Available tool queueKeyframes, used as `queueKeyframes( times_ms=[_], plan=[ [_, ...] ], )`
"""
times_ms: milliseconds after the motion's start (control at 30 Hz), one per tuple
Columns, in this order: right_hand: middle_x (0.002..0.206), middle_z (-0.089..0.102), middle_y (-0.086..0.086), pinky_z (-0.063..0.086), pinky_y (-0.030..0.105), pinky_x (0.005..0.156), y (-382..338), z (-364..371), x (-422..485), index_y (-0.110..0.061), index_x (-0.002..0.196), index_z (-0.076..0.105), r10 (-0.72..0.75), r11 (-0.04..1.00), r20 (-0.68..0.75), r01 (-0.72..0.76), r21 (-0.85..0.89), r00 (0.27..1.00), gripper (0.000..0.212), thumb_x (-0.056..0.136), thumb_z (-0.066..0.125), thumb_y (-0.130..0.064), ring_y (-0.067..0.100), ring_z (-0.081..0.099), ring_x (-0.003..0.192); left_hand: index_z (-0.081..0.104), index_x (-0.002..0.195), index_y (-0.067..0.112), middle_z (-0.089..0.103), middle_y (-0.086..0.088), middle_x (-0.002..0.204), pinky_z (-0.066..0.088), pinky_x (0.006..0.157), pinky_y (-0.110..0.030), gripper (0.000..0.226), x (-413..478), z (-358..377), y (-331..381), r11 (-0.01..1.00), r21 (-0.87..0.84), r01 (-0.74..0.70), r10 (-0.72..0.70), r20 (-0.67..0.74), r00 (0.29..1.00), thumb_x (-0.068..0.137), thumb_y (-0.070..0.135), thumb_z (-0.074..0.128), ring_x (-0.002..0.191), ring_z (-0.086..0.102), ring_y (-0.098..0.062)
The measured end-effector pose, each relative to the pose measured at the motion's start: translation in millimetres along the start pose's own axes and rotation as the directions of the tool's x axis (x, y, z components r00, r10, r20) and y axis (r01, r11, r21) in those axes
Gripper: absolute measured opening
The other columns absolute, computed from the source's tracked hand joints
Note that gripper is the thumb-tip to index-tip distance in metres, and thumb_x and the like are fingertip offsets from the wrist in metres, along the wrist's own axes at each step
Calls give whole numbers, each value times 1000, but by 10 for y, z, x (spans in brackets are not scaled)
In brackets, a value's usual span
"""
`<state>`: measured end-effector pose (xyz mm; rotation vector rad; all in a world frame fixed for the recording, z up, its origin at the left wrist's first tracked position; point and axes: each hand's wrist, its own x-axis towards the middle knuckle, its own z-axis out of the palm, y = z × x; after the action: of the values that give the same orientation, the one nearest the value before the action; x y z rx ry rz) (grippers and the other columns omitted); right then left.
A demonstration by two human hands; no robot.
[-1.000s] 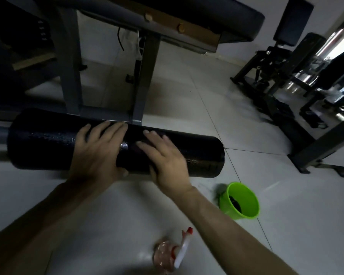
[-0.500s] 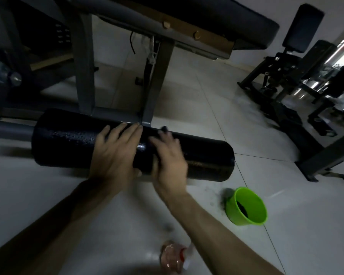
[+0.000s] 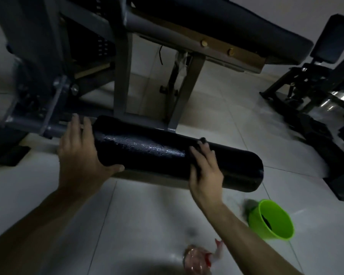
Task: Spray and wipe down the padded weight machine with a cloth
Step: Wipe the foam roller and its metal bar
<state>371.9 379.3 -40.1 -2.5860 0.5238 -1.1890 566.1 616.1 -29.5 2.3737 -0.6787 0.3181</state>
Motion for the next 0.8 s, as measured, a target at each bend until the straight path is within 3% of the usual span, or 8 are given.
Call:
queueKeyframes(
  times_ms=[100,167,267,367,500,633,800],
  plan=[
    [151,54,14,29,52,124,-639,473,132,-9,134,67,-88,995,60,85,53,994,50,86,59,5,33,44,147,33,152,20,39,-11,153,45,104,-56,123,-17,-42,-181,972,-210,107,-103,32,994,51,40,100,135,45,-35],
    [148,56,18,30,56,123,-1088,743,240,-7,130,69,-178,982,137,167,90,974,47,86,54,-3,39,46,143,48,140,27,51,-5,135,50,91,-45,98,-37,-34,-278,956,-282,85,-76,44,996,56,37,98,116,56,-26],
    [147,56,19,26,56,123,-1374,861,391,-8,128,71,-313,950,295,294,109,903,50,86,46,-20,42,47,142,53,140,21,55,-8,131,48,90,-39,93,-13,-11,-337,946,-317,59,-42,59,997,60,33,97,112,57,-23],
    [151,55,11,25,56,124,-990,580,456,-11,132,69,-387,914,344,405,20,856,51,84,54,-5,32,48,143,55,141,22,55,-6,130,50,92,-39,90,37,-34,-347,933,-346,102,-80,76,994,61,32,97,107,59,-20],
    [155,51,6,27,53,125,-245,28,277,-13,136,66,-294,944,264,323,-72,919,67,74,66,11,23,45,147,62,132,18,55,2,122,47,86,-31,82,96,-85,-337,914,-375,156,-127,101,987,60,28,99,97,56,-12],
    [153,53,7,23,53,127,-429,191,214,-12,137,65,-143,987,177,153,-45,974,64,79,66,13,27,43,148,63,128,19,55,4,120,50,88,-33,80,132,-69,-363,886,-414,210,-173,124,977,57,27,100,101,59,-15],
    [142,61,16,23,49,124,-1460,945,578,-7,130,69,-323,946,302,297,131,897,48,83,57,-2,38,51,139,62,125,17,58,1,122,54,86,-34,72,115,-11,-382,851,-475,225,-177,143,974,61,22,96,102,62,-17]
  ],
)
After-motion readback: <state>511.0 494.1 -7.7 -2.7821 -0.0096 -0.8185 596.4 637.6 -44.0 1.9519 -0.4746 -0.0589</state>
